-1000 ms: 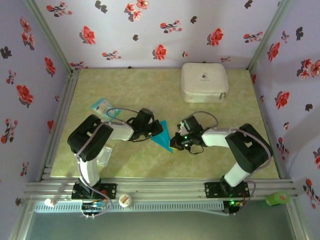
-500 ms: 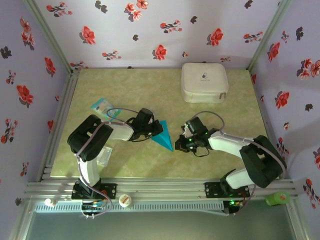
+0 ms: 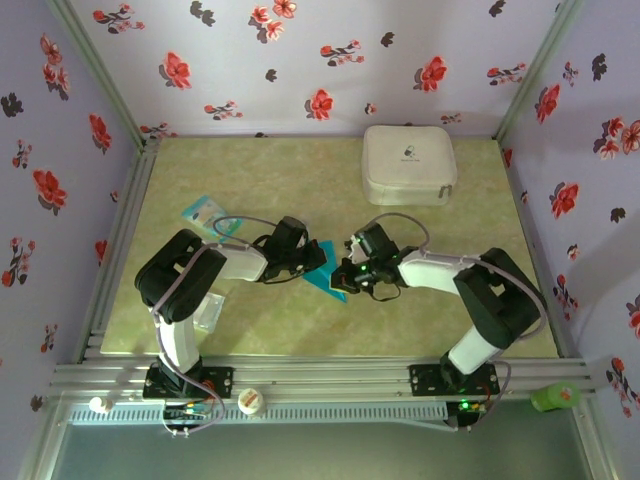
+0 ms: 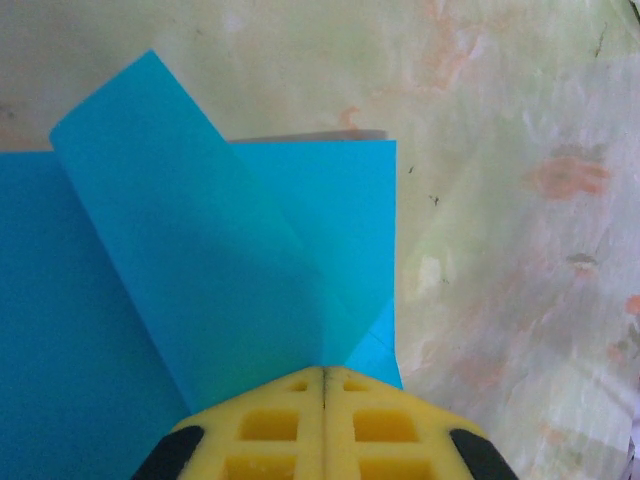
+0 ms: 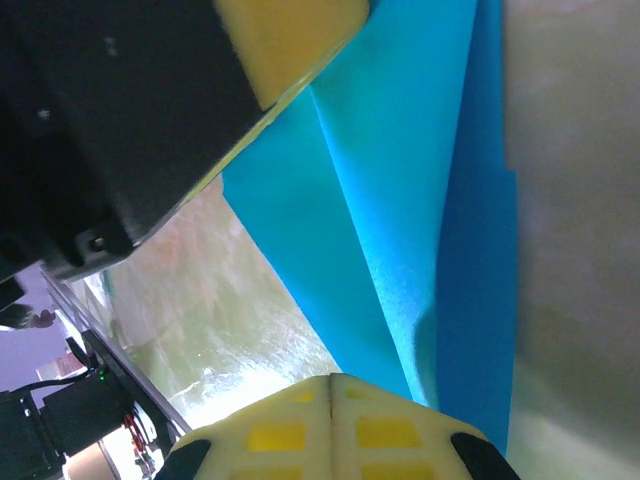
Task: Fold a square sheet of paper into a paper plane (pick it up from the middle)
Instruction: Fourth fold the wing at the center of the table.
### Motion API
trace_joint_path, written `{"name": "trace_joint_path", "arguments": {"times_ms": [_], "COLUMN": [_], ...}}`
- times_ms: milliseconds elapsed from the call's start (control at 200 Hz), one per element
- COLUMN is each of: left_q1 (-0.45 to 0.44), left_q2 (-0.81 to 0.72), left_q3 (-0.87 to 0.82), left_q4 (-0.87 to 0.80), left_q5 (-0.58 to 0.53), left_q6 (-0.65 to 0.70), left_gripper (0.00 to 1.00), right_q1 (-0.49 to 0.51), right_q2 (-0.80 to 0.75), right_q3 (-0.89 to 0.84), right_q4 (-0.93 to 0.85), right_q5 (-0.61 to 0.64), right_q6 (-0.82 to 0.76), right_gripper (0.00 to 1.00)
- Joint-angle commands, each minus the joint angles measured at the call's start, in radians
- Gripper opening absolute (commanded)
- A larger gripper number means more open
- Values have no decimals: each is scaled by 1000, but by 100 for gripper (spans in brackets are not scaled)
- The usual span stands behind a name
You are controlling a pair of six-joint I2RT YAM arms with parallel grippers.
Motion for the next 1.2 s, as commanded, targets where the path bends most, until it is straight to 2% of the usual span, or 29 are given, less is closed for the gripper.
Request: {"name": "trace_joint_path", "arguments": {"times_ms": [0,120,430,905,1195], "left_q1": [6,6,7,11,11], "left_q2": [10,7,6,10,7], "left_q3": [-28,-31,-35,-36,-36], "left_q4": [-51,-51,-46,-55,-57], "left_q5": [-36,-35,-38,-51,-53], "left_q6": [1,0,-1,-12,-11], "left_gripper": [0,0,0,0,0], "right_q1": [4,3,3,3,-1], "right_q2": [24,49,58,-65,-147], "right_q3": [26,3,-145,-238,-273], "right_q4": [13,-13,69,81,1], "right_q5": [5,27,20,-15,22], "right_q6": [12,-11,21,26,4], "right_gripper": [6,6,6,8,8]}}
